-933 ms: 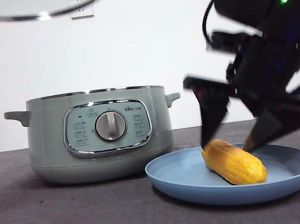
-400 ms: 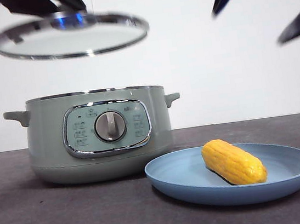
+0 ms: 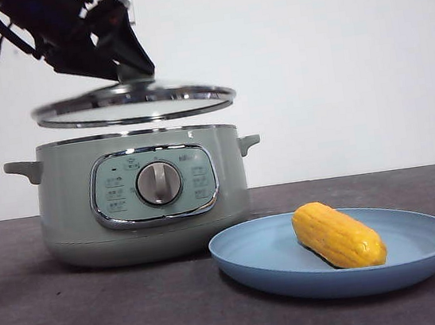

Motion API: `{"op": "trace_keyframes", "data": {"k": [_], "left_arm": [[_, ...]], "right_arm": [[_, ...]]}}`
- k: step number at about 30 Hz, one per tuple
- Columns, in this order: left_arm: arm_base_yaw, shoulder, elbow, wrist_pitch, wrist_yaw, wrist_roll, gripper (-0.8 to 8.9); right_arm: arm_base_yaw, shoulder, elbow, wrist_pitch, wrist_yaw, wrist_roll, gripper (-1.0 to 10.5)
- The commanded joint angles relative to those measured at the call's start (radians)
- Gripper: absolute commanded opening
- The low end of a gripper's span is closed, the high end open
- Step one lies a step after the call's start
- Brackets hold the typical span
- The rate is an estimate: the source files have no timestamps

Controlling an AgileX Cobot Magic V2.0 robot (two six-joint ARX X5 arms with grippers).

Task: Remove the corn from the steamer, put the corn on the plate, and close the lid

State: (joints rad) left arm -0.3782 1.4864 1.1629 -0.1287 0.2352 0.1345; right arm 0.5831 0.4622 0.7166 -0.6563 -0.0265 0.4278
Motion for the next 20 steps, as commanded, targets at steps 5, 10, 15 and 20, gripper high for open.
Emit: {"op": "trace_keyframes", "data": {"k": [5, 10, 15, 20], "left_arm": [[-0.002, 0.036, 0.005, 0.076, -0.002, 0.020, -0.08], [-0.002, 0.061, 0.005, 0.073, -0.023, 0.021, -0.08], [-0.002, 0.068, 0.005, 0.060, -0.024, 0.024, -0.08], [-0.002, 0.068, 0.005, 0.025, -0.025, 0.027, -0.08]], "right_arm": [[0.002, -0.026, -0.005, -0.070, 0.000, 0.028, 5.9], [0.002, -0.026, -0.005, -0.071, 0.000, 0.028, 5.9], [0.002, -0.026, -0.005, -0.071, 0.000, 0.027, 5.9], [0.002, -0.026, -0.005, -0.071, 0.000, 0.023, 5.9]]}}
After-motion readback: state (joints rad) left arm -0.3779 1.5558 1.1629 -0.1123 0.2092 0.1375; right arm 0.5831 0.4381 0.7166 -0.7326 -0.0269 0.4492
